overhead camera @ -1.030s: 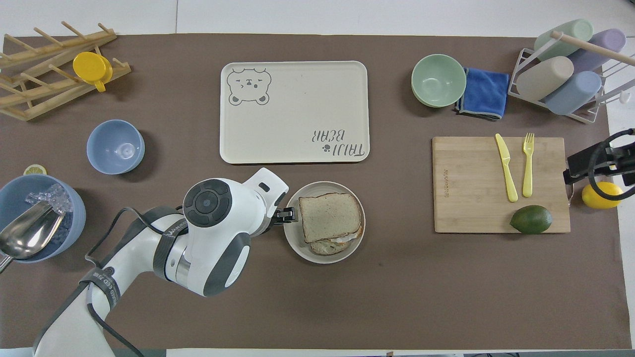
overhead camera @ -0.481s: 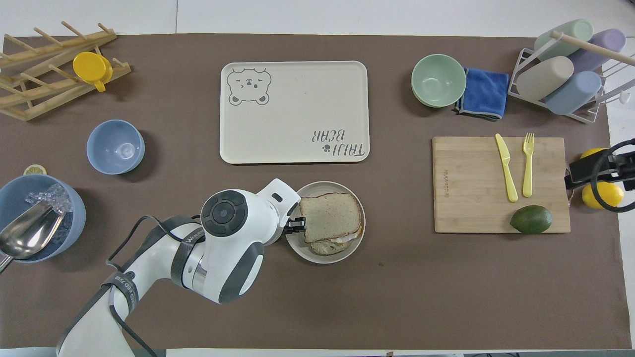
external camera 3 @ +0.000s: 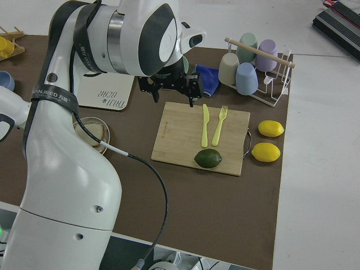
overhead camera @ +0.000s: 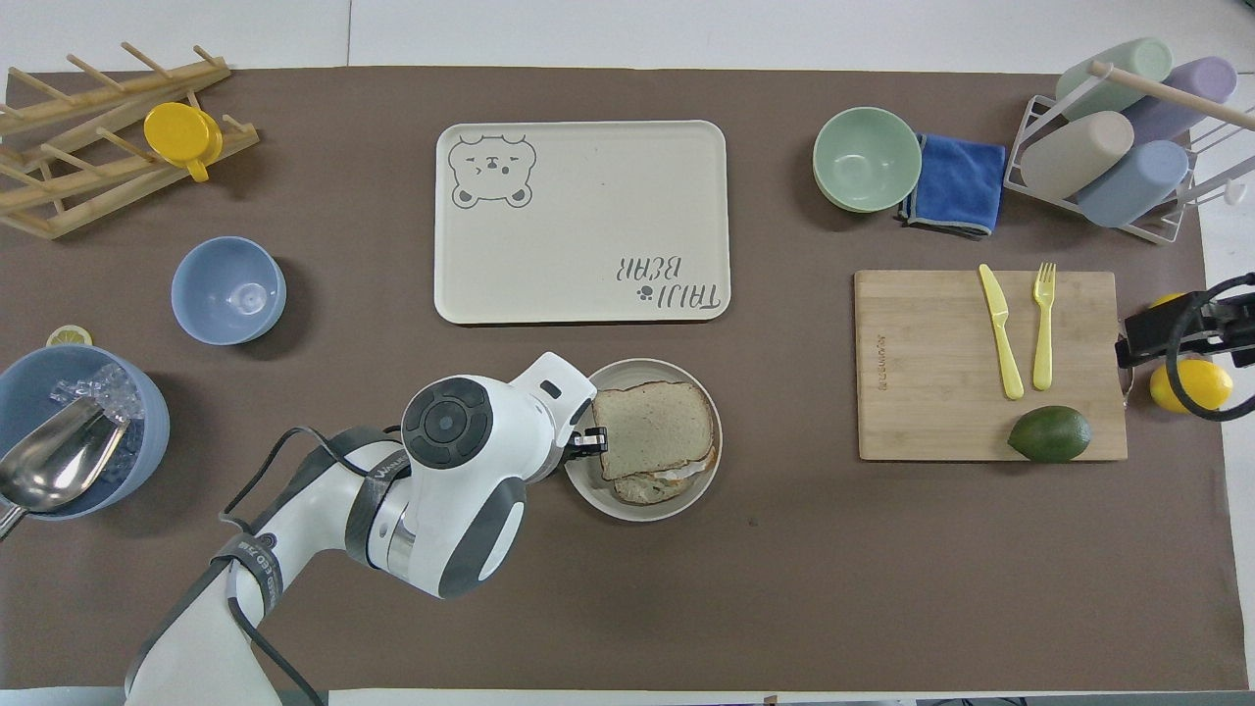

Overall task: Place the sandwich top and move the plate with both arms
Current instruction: 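Grasp the plate rim nearest the left gripper with the left gripper, then slide the plate with the left gripper onto the bear tray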

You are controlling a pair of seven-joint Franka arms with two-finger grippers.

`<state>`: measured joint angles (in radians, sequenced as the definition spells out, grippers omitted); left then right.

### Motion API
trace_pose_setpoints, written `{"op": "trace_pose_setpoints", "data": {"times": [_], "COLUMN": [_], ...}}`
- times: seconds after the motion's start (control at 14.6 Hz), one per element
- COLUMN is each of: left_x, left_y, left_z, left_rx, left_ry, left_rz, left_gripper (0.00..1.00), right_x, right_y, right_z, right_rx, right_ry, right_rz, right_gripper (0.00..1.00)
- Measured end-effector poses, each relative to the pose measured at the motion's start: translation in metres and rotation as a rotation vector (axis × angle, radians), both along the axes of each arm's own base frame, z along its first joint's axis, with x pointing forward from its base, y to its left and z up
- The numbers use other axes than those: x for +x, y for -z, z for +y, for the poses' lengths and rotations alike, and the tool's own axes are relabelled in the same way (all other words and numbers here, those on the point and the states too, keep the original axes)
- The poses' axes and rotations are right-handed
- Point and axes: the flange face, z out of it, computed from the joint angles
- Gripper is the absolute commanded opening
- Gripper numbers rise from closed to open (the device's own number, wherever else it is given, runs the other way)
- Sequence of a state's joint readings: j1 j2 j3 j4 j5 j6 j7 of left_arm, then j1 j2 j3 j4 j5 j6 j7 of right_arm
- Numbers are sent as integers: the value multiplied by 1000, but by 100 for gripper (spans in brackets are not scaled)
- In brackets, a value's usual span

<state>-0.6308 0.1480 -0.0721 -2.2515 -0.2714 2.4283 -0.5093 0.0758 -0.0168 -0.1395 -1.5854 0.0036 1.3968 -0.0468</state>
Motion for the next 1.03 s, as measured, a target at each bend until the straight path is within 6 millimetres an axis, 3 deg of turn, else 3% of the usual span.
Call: {"op": "trace_pose_setpoints", "data": {"times": [0.21,0.82,1.03], "left_x": [-1,8,33], "left_y": [0,-10,-44], "left_z": [-2,1,7], "left_rx": [-2,-17,-20], "left_ry": [3,-17,-30], "left_rz": [-3,-12,28], "left_gripper": [0,0,0], "right_x": [0,0,0], "right_y": [0,0,0], "right_z": [0,-4,-7], "right_rx": [-1,-1,-1], "right_ry": [-1,7,13], "right_rz": [0,0,-1], "right_gripper": [100,100,100]}}
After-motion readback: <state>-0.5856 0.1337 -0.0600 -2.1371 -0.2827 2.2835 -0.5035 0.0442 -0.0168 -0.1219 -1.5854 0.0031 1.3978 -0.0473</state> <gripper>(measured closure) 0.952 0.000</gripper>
